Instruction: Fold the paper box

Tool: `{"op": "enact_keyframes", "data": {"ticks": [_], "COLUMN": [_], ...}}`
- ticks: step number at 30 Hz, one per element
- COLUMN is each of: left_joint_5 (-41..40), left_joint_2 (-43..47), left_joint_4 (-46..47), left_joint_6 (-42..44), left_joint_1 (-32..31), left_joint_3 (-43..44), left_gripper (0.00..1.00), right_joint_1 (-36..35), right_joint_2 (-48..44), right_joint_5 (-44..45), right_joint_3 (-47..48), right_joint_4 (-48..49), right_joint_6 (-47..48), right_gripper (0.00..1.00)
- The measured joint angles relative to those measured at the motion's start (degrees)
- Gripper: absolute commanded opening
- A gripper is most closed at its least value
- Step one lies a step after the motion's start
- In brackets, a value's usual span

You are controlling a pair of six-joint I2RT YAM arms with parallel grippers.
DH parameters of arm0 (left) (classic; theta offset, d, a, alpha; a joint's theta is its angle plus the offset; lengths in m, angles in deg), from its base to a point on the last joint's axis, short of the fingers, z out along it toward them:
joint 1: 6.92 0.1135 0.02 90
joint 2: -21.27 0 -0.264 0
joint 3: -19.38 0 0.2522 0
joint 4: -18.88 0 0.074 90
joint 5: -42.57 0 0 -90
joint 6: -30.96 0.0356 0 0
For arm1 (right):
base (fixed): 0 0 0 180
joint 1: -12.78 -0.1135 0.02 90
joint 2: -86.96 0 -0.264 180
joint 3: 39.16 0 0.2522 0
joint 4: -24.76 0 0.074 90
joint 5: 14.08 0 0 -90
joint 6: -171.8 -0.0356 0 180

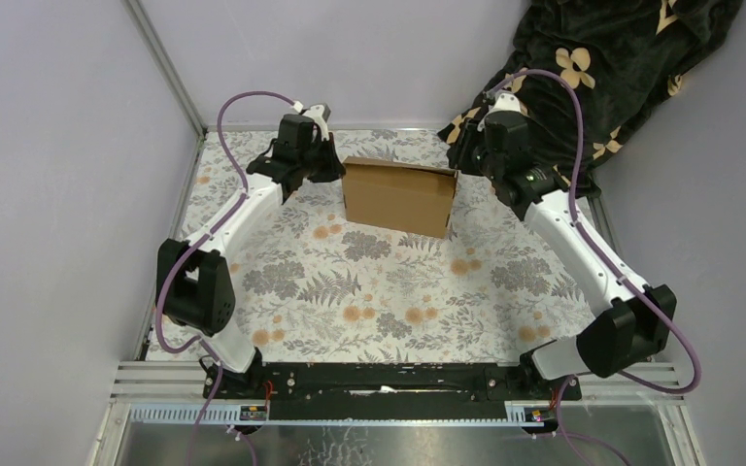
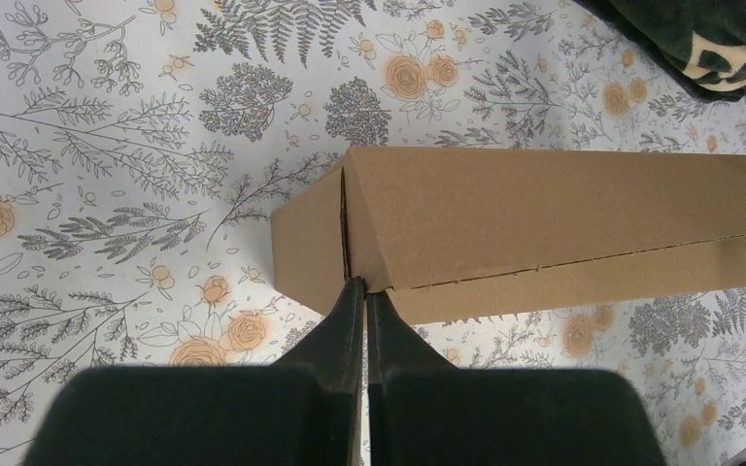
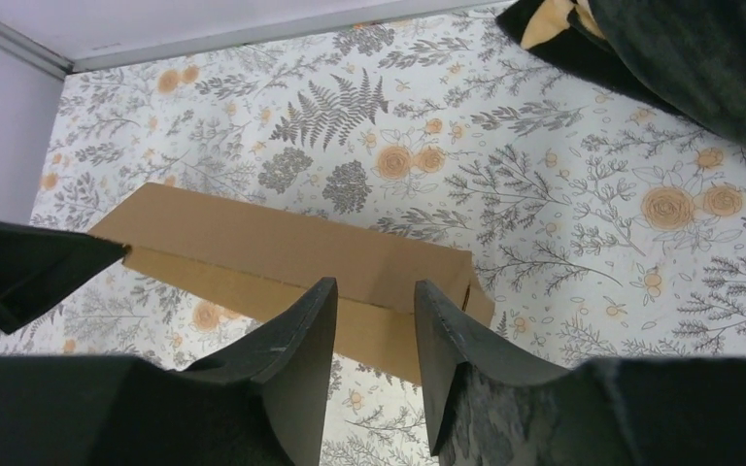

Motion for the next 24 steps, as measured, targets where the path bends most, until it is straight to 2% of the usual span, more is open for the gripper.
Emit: {"op": "enact_keyframes", "data": {"ticks": [7,15,20,24], "left_joint_5": [-0.5,-2.8,-4.8,-6.4], "left_joint_2": [1.6,3.6,4.5,5.1], "left_joint_4": [1.6,3.7,5.5,6.5], "left_joint_6": [-1.0,-2.6,-3.8,-4.6], "left_joint_1": [-0.8,-2.3,-3.2,-3.8], "left_joint_3": [-2.6,-5.8,-7.5,-8.6], "left_gripper": [0.0,0.0,0.0,0.0], "right_joint_1": [1.2,1.5,1.5,1.5], "right_joint_2": [5.0,5.8,2.4,0.3], "right_joint_5": [0.2,-0.5,-1.7,-1.9], "right_joint_3": [2.3,1.2,-5.9,-12.9], "right_joint_4": [-3.5,-5.3,-3.1,-2.4], "right_joint_6": [-0.7,-1.2,-1.8,-2.3], "right_gripper": [0.33,0.2,0.12,0.1]}}
